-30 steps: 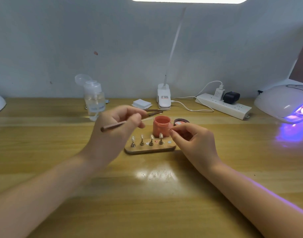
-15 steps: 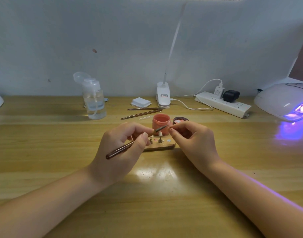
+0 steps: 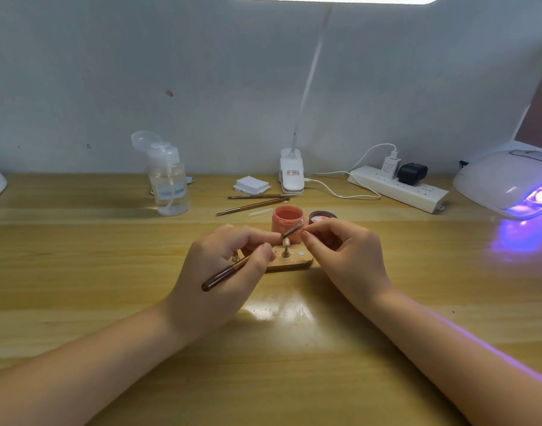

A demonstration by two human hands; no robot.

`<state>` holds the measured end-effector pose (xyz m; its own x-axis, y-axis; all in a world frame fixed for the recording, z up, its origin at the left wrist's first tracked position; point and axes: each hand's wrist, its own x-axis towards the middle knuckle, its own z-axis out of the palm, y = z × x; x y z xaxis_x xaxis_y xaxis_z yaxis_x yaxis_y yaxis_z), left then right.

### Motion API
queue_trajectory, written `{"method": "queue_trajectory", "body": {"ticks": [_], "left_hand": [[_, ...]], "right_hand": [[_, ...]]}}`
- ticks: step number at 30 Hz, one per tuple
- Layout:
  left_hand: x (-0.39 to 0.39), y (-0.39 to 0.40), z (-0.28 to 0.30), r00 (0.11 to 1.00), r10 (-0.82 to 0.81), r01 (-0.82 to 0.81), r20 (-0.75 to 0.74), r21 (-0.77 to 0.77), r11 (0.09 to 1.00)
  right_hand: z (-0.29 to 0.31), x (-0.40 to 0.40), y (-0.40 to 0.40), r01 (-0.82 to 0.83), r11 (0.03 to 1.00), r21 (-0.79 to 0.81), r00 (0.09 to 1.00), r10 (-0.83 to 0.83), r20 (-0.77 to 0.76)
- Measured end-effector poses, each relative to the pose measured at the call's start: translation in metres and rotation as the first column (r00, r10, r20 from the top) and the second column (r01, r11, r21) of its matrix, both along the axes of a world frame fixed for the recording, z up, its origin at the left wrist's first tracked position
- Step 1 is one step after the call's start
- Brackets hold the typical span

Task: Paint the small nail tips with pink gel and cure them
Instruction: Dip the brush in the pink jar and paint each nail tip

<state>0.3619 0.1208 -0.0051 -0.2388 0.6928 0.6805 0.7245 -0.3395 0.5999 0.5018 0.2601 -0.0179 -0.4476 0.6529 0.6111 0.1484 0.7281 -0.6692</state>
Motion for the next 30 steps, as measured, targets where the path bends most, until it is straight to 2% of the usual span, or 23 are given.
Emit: {"method": "queue_trajectory", "body": {"ticks": [30], "left_hand": [[0.0027,-0.0037,-0.0006,0.999,0.001,-0.001,0.034,-0.002,1.000]], "right_hand": [[0.0012,-0.0008,-0.0019,-0.012,0.999,-0.034,1.000,0.011,-0.010]]}}
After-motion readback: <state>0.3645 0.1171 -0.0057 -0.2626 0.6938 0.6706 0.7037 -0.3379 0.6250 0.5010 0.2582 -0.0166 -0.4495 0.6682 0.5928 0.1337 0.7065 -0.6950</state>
